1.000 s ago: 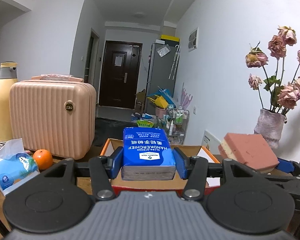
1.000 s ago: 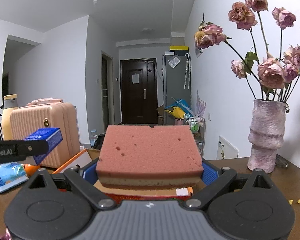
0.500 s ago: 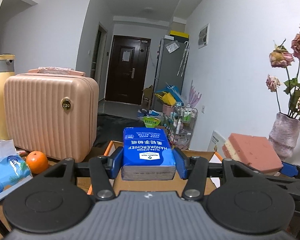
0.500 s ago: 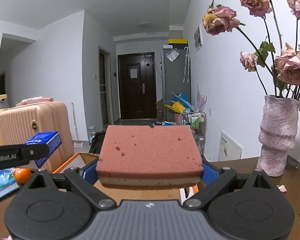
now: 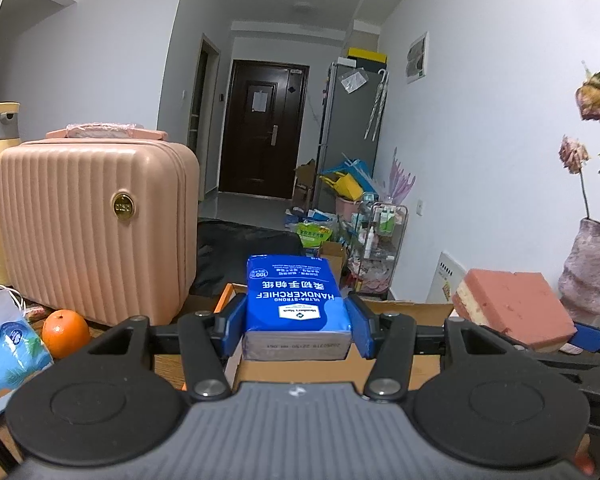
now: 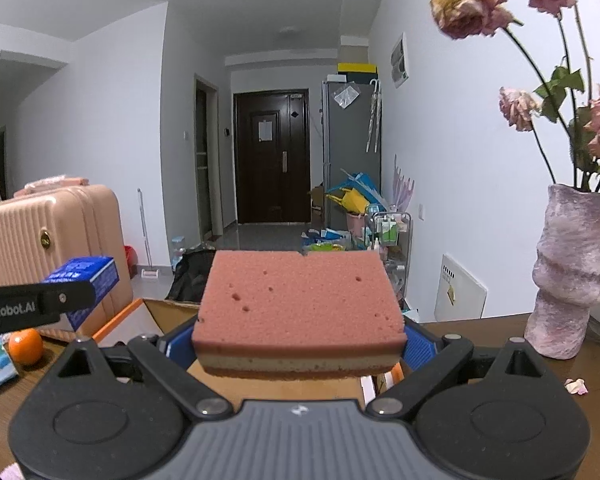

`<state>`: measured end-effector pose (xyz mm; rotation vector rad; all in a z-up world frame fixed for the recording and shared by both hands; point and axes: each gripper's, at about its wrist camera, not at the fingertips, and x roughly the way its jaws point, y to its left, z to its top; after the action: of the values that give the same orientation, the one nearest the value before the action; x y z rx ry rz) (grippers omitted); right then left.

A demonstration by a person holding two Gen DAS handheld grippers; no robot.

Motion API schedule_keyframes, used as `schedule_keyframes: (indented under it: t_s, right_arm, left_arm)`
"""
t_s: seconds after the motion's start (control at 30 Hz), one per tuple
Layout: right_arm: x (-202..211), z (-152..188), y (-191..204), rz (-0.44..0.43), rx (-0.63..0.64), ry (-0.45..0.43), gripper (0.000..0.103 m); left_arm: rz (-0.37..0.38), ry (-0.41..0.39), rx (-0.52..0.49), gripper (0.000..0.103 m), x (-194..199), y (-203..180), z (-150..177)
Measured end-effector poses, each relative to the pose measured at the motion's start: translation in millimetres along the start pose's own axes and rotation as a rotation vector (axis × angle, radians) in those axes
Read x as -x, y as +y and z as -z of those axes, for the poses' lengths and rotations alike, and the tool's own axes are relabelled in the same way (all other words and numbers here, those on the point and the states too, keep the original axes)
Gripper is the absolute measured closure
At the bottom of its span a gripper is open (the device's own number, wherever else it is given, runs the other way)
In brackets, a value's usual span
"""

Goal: Organize soft objects
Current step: 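Carry the sponge and handkerchief pack into the cardboard box and open both grippers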

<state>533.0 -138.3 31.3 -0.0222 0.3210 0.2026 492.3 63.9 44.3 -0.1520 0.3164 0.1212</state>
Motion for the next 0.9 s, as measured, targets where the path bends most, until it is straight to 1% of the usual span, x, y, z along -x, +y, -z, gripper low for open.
schedule_keyframes:
  t_s: [0.27,0.47,0.5,0.53,0.6,0.67,0.7,0.8,0.9]
  right_arm:
    - [-26.3,2.8,2.3,-0.001,0.004,0.048,0.005]
    - [-43.9,9.4,1.3,0.007,0.007,0.086,0.005]
    - [-46.2,10.3,-0.7,0.007,-0.002,0.094,0.004]
    - [-48.6,11.0,-3.0,0.012,-0.014,0.108,0.002]
    - [-52.3,12.5,-8.1,0.011,-0.039,0.136,0.000]
    - [-54.4,13.1,-12.6,0.023,-0.063,0.153,0.000]
    - [-54.8,13.7,-13.4,0.026,-0.070,0.157,0.000]
    - [-54.3,14.7,-15.6,0.020,-0.084,0.161,0.000]
    - [-54.2,14.7,-16.9,0.020,-0.085,0.161,0.000]
  left_arm:
    - [-0.014,0.035,-0.003,0.049,-23.7,0.6,0.7]
    - [-0.020,0.080,-0.008,0.048,-39.2,2.4,4.9]
    - [-0.021,0.087,-0.007,0.044,-41.6,2.6,6.0]
    - [-0.018,0.093,-0.005,0.028,-43.0,3.1,7.0]
    - [-0.001,0.126,0.022,0.011,-46.7,5.8,8.2]
    - [-0.001,0.149,0.057,0.007,-51.2,11.2,9.1]
    - [-0.017,0.142,0.063,0.003,-50.8,13.3,9.4]
    - [-0.064,0.142,0.063,0.001,-52.3,17.1,9.7]
    - [-0.073,0.150,0.058,0.000,-54.1,18.8,9.6]
